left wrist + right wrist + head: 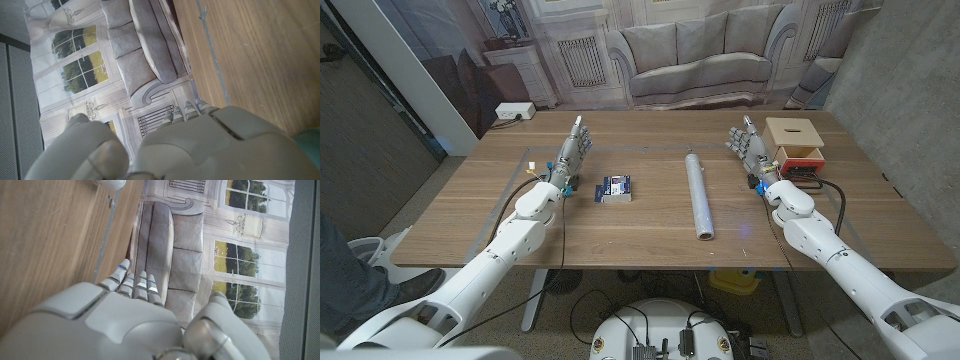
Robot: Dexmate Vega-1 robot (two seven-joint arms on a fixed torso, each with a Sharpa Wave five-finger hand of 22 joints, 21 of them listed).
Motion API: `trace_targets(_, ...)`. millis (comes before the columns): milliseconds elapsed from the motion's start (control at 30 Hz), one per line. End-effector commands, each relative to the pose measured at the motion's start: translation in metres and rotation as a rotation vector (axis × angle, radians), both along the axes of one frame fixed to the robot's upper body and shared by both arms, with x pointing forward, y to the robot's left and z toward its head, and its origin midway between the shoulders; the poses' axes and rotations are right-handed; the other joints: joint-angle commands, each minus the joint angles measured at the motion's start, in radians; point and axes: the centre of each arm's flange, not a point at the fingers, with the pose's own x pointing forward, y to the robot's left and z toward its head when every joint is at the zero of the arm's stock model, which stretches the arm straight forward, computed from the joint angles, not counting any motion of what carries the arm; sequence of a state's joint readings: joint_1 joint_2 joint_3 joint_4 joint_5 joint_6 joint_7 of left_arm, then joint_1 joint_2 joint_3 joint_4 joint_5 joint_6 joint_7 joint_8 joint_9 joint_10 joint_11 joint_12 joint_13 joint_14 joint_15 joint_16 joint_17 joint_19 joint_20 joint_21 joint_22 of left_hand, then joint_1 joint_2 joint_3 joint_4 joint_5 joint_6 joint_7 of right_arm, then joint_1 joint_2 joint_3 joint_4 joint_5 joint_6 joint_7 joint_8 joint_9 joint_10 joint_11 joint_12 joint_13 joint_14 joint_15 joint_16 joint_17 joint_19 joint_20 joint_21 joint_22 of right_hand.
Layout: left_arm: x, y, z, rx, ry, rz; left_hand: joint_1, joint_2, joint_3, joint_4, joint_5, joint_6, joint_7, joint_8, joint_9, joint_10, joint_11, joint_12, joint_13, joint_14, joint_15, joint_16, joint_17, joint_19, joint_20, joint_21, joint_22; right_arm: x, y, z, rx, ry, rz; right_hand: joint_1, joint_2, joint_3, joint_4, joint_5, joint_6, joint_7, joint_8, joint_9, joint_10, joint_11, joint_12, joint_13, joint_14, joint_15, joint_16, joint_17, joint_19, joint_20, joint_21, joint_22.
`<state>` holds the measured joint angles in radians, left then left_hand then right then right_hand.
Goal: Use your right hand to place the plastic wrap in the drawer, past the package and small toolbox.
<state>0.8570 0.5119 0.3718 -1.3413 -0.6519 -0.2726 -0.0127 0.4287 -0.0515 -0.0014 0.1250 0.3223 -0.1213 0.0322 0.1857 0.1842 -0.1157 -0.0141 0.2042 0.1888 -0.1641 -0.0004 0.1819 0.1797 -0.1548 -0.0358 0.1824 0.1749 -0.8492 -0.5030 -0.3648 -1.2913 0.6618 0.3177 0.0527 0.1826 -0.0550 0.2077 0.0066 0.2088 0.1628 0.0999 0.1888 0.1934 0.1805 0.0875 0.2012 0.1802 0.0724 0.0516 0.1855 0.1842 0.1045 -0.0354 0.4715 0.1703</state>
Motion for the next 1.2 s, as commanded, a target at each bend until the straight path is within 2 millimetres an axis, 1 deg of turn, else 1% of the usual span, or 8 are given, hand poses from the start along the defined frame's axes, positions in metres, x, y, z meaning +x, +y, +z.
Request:
trace_targets(33, -0.004, -0.013, 0.0, -0.017, 0.006, -0.014, 0.011, 0.0, 0.001, 0.006, 0.006, 0.002, 0.002, 0.01, 0.003, 0.003, 0.002, 0.008, 0.001, 0.001, 0.004, 0.009, 0.003, -0.005, -0.008, 0.009, 0.005, -0.004, -0.005, -0.009, 0.031, -0.013, 0.012, 0.011, 0.003, 0.008, -0.004, 0.006, 0.009, 0.001, 0.006, 0.003, 0.01, -0.002, 0.006, 0.004, 0.009, -0.004, 0.007, 0.0, 0.012, -0.016, 0.003, 0.005)
trace_targets(267, -0.001, -0.015, 0.001, -0.013, 0.004, -0.018, 0.014, 0.005, 0.001, 0.005, 0.008, 0.012, 0.003, 0.013, 0.003, 0.011, -0.002, 0.01, 0.001, 0.008, 0.003, 0.011, 0.003, -0.001, -0.004, 0.012, 0.005, -0.009, -0.004, -0.009, 0.015, -0.029, 0.009, 0.014, 0.005, 0.008, -0.006, 0.008, 0.01, -0.002, 0.006, 0.002, 0.011, -0.003, 0.006, 0.004, 0.012, -0.004, 0.007, 0.0, 0.015, -0.016, -0.001, 0.005)
trace_targets(533, -0.005, -0.018, 0.008, 0.01, -0.006, -0.009, 0.017, 0.011, 0.001, 0.003, 0.01, 0.022, 0.001, 0.016, 0.003, 0.02, -0.005, 0.013, 0.001, 0.017, 0.001, 0.013, 0.003, 0.0, 0.003, 0.013, 0.005, -0.016, 0.0, -0.008, -0.004, -0.044, 0.012, 0.019, 0.007, 0.009, -0.009, 0.009, 0.016, -0.005, 0.008, 0.0, 0.016, -0.004, 0.008, 0.004, 0.017, -0.005, 0.008, -0.001, 0.017, -0.016, -0.005, 0.005)
trace_targets(633, -0.007, -0.017, 0.01, 0.009, -0.009, -0.004, 0.019, 0.012, 0.001, 0.002, 0.01, 0.025, -0.001, 0.017, 0.003, 0.024, -0.004, 0.014, 0.001, 0.02, 0.001, 0.013, 0.002, 0.001, 0.006, 0.014, 0.005, -0.021, 0.002, -0.007, -0.02, -0.055, 0.0, 0.021, 0.008, 0.009, -0.01, 0.009, 0.016, -0.005, 0.008, 0.0, 0.019, -0.005, 0.01, 0.004, 0.02, -0.004, 0.009, -0.001, 0.019, -0.015, -0.007, 0.005)
trace_targets(700, -0.008, -0.016, 0.01, 0.011, -0.012, -0.003, 0.02, 0.014, 0.001, 0.002, 0.011, 0.026, -0.001, 0.018, 0.003, 0.026, -0.009, 0.014, 0.001, 0.022, 0.001, 0.013, 0.002, 0.002, 0.007, 0.014, 0.006, -0.025, 0.002, -0.007, -0.022, -0.059, -0.006, 0.023, 0.008, 0.009, -0.011, 0.009, 0.018, -0.006, 0.009, 0.0, 0.02, -0.004, 0.01, 0.004, 0.022, -0.005, 0.009, -0.002, 0.02, -0.015, -0.007, 0.005)
trace_targets(767, -0.008, -0.016, 0.011, 0.009, -0.011, 0.001, 0.021, 0.015, 0.001, 0.002, 0.011, 0.029, -0.001, 0.019, 0.003, 0.027, -0.006, 0.014, 0.001, 0.025, 0.002, 0.014, 0.002, 0.002, 0.009, 0.015, 0.006, -0.029, 0.003, -0.006, -0.035, -0.069, -0.01, 0.024, 0.009, 0.01, -0.012, 0.009, 0.019, -0.006, 0.009, -0.001, 0.021, -0.004, 0.01, 0.004, 0.024, -0.004, 0.01, -0.002, 0.022, -0.014, -0.008, 0.005)
trace_targets(867, -0.008, -0.016, 0.012, 0.007, -0.011, 0.002, 0.024, 0.02, 0.001, 0.0, 0.012, 0.036, 0.0, 0.02, 0.003, 0.052, -0.001, 0.022, 0.001, 0.034, 0.003, 0.016, 0.002, 0.005, 0.011, 0.016, 0.006, -0.035, 0.004, -0.008, -0.036, -0.078, -0.016, 0.026, 0.009, 0.01, -0.013, 0.01, 0.022, -0.009, 0.01, -0.001, 0.023, -0.004, 0.011, 0.004, 0.026, -0.006, 0.01, -0.002, 0.025, -0.015, -0.009, 0.005)
trace_targets(1200, -0.004, -0.015, 0.023, 0.019, -0.025, 0.009, 0.027, 0.023, 0.0, -0.001, 0.013, 0.036, -0.001, 0.019, 0.003, 0.053, -0.003, 0.021, 0.001, 0.037, 0.005, 0.015, 0.002, 0.008, 0.012, 0.017, 0.006, -0.055, 0.01, -0.016, -0.064, -0.101, -0.063, 0.033, 0.011, 0.011, -0.017, 0.01, 0.029, -0.01, 0.012, -0.002, 0.034, -0.007, 0.015, 0.004, 0.032, -0.007, 0.01, -0.003, 0.03, -0.014, -0.013, 0.005)
